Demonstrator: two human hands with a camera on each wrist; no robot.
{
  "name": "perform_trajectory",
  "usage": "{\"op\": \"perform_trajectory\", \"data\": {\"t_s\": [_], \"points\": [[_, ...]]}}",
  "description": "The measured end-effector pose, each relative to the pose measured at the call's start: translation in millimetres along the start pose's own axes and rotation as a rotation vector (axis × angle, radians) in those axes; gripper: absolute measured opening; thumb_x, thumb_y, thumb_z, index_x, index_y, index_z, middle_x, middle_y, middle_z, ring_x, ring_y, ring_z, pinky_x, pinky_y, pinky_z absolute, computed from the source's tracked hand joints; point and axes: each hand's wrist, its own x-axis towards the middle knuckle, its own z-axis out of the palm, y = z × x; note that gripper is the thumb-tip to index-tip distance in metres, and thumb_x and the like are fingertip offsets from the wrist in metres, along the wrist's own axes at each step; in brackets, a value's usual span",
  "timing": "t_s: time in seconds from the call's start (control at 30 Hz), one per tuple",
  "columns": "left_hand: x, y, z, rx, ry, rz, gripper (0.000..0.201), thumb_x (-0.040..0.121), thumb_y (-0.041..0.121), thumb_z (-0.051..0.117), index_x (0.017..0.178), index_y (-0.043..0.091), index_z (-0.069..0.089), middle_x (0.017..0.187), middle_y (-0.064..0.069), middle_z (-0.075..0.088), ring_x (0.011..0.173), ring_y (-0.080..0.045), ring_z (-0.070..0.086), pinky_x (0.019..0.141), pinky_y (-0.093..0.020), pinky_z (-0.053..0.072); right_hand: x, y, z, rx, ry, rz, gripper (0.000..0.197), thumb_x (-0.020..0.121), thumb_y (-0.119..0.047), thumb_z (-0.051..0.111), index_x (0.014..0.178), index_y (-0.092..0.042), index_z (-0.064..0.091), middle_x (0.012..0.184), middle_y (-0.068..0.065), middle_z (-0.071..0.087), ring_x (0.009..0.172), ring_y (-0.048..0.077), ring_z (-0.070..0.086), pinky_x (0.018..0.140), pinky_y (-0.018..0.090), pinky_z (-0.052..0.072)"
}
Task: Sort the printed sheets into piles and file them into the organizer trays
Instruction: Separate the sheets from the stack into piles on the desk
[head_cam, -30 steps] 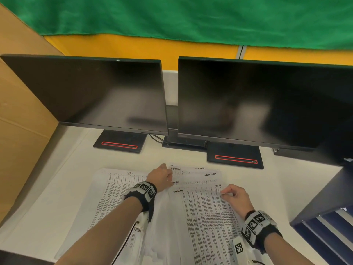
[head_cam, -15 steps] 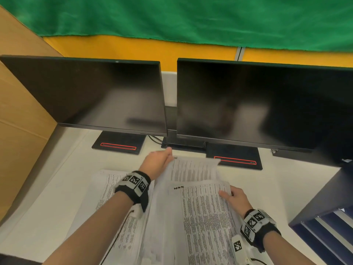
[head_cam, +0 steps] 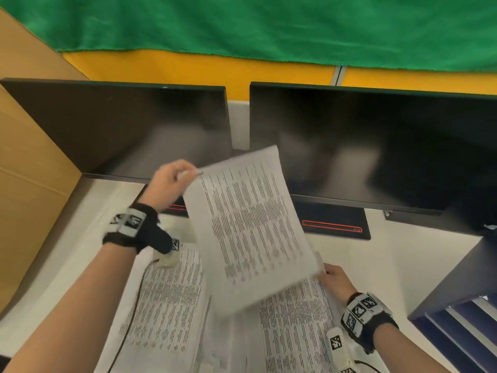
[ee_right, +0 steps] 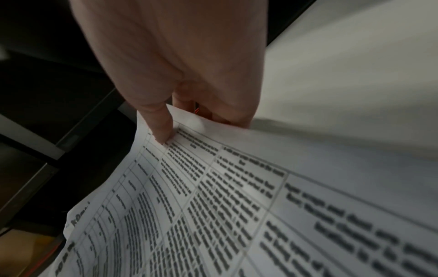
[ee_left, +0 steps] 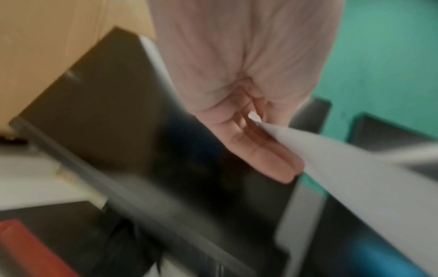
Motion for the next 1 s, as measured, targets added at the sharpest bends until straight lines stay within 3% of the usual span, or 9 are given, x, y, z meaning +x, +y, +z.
{"op": "perform_trajectory", "data": {"t_s": [0.17,0.33,0.4,0.47,0.63,0.73,0.8,0.9,1.0], "points": [[-57,-17,94,-0.046,-0.351,-0.079,0.011,0.093,0.019,0.055,0.087,0.02,0.064,0.086,0.004,0.065,0.048,0.004,0.053,0.052,-0.018,0.043,-17,-19,0,0.229,-0.043,0.095,0.015,0.096,-0.017,0.05,0.09,-0.01,0.062,0.078,0.006,0.067,0.075,0.02,0.064,0.067,0.028,0.048],[-99,-20,160,-0.068,-0.435,-0.121,0.01,0.093,0.02,0.056,0.089,0.024,0.064,0.083,0.016,0.061,0.07,0.01,0.053,0.068,-0.01,0.036,-12,-12,-3,0.35,-0.038,0.157,0.04,0.093,-0.038,0.053,0.104,-0.003,0.069,0.094,0.017,0.074,0.086,0.031,0.07,0.078,0.038,0.056],[-110,-20,179,-0.063,-0.412,-0.152,0.011,0.093,0.02,0.054,0.093,0.018,0.065,0.085,0.013,0.062,0.067,0.005,0.054,0.071,-0.015,0.037,-12,-10,-4,0.375,-0.084,0.201,0.052,0.093,-0.05,0.045,0.101,-0.006,0.072,0.096,0.018,0.074,0.083,0.029,0.073,0.069,0.034,0.056],[-118,-23,192,-0.049,-0.379,-0.191,0.014,0.094,0.021,0.053,0.098,0.013,0.064,0.097,0.006,0.066,0.066,0.003,0.052,0.07,-0.014,0.039,-14,-10,-4,0.361,-0.146,0.182,0.051,0.092,-0.052,0.046,0.106,-0.01,0.071,0.103,0.015,0.073,0.093,0.028,0.072,0.08,0.037,0.054],[-115,-27,191,-0.079,-0.351,-0.251,0.013,0.092,0.025,0.056,0.092,0.015,0.064,0.095,0.003,0.067,0.067,-0.003,0.05,0.061,-0.008,0.034,-12,2,-8,0.321,-0.225,0.079,0.039,0.081,-0.018,0.069,0.119,-0.01,0.063,0.113,0.014,0.071,0.104,0.03,0.068,0.099,0.05,0.047],[-107,-33,185,-0.093,-0.33,-0.305,0.021,0.095,0.023,0.049,0.079,0.016,0.06,0.083,0.002,0.06,0.073,-0.013,0.055,0.071,-0.024,0.046,-8,9,-9,0.196,-0.121,0.031,0.027,0.077,-0.006,0.072,0.104,-0.006,0.07,0.104,0.016,0.073,0.1,0.034,0.068,0.099,0.053,0.046],[-101,-39,182,-0.061,-0.267,-0.345,0.021,0.096,0.012,0.042,0.085,0.017,0.059,0.094,-0.002,0.054,0.083,-0.021,0.058,0.077,-0.036,0.052,-7,12,-7,0.124,-0.09,-0.008,0.013,0.077,-0.002,0.071,0.088,-0.008,0.074,0.091,0.011,0.075,0.095,0.03,0.067,0.098,0.048,0.047],[-92,-43,175,0.048,-0.329,-0.367,0.028,0.096,0.005,0.036,0.089,0.019,0.06,0.101,-0.002,0.046,0.084,-0.021,0.054,0.082,-0.034,0.051,-9,11,-5,0.052,-0.083,-0.05,0.015,0.076,0.005,0.07,0.073,-0.009,0.075,0.074,0.002,0.071,0.086,0.021,0.062,0.079,0.027,0.045],[-86,-43,171,0.096,-0.411,-0.339,0.028,0.095,0.004,0.04,0.085,0.021,0.059,0.1,-0.001,0.048,0.092,-0.022,0.055,0.09,-0.033,0.047,-11,9,-6,0.043,-0.089,-0.075,0.019,0.075,0.007,0.07,0.071,-0.011,0.076,0.075,0.003,0.071,0.083,0.017,0.061,0.074,0.022,0.041]]}}
